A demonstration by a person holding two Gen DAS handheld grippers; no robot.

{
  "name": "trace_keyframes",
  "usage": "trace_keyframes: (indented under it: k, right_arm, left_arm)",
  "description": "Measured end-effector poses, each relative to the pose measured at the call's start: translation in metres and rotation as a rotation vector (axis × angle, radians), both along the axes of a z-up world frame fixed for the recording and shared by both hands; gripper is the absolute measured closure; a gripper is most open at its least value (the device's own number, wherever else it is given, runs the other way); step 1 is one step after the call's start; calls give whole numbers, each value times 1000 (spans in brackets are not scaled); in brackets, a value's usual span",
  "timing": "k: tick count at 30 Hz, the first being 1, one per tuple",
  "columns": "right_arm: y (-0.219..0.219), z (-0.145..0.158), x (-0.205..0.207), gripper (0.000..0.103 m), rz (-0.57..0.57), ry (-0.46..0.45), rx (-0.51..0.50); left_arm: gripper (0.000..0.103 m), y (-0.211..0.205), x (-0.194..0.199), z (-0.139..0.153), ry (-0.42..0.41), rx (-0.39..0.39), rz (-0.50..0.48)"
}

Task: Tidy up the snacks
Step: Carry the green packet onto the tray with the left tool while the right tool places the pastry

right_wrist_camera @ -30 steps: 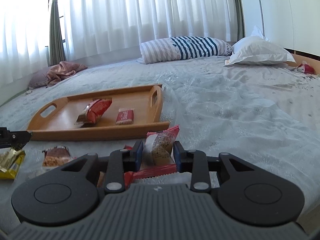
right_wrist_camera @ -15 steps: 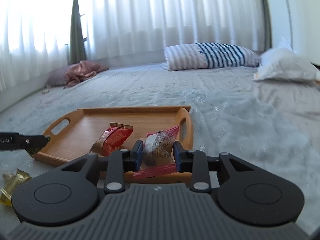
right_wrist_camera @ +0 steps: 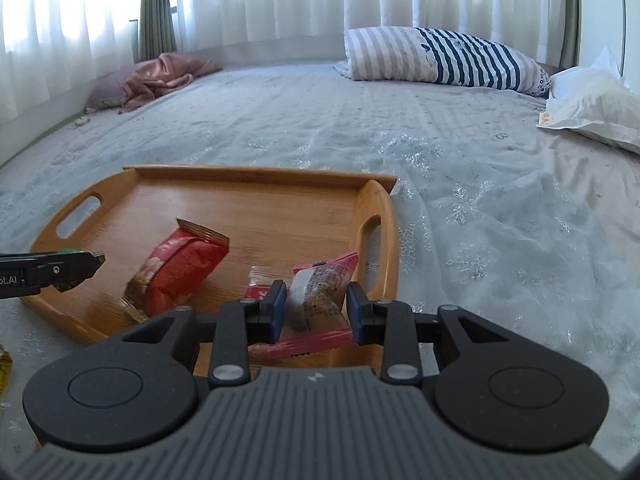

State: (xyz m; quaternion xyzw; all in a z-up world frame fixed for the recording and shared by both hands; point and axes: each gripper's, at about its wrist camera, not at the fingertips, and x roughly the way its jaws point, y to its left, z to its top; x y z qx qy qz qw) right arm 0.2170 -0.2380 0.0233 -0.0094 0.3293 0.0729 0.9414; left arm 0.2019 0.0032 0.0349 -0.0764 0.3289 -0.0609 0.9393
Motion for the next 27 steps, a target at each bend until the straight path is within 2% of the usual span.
trace_keyframes:
  k: [7,16,20,23,25,27]
  right_arm:
    - [4,-7,4,66,26,22,12]
    - [0,-12,0,66,50,29,105]
    - [0,-13,0,66,50,26,107]
    - [0,-12,-2,60,44,17,113]
    - [-1,-11,-5,45,35,2,112]
    - [-2,-7,-9,41,38,-19,117]
  left_arm:
    - [58,-6,13,-15,26,12,-2]
    - [58,-16,14,-23,8,46,-27]
    - [57,-21,12,-25,-1,69,-37]
    - [55,-23,12,-25,-5,80,-41]
    - [51,-24,12,-25,-4,81,-37]
    - [48,-24,11,-24,0,86,-30]
